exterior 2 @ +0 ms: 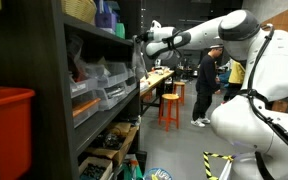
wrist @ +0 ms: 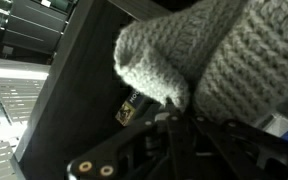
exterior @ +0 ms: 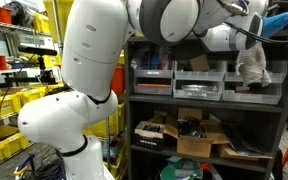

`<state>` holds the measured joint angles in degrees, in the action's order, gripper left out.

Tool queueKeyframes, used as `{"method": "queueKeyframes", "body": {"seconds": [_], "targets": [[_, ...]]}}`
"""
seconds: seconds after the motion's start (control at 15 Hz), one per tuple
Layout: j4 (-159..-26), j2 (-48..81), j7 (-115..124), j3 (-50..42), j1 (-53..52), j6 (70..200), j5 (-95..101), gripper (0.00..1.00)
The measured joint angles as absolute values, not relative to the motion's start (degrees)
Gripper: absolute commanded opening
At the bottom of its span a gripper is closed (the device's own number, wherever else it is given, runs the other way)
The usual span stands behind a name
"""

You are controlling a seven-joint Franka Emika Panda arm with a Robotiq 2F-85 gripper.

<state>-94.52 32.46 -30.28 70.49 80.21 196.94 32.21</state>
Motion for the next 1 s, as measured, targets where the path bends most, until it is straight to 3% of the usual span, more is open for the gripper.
{"method": "queueKeyframes", "body": {"seconds": [0.53, 1.0], "targets": [[-96.52, 31.07, -31.14, 67.39, 76.51, 197.89, 32.48, 0.01], [-98.55, 31.21, -32.45, 70.97, 79.93, 197.89, 38.8, 0.01]]}}
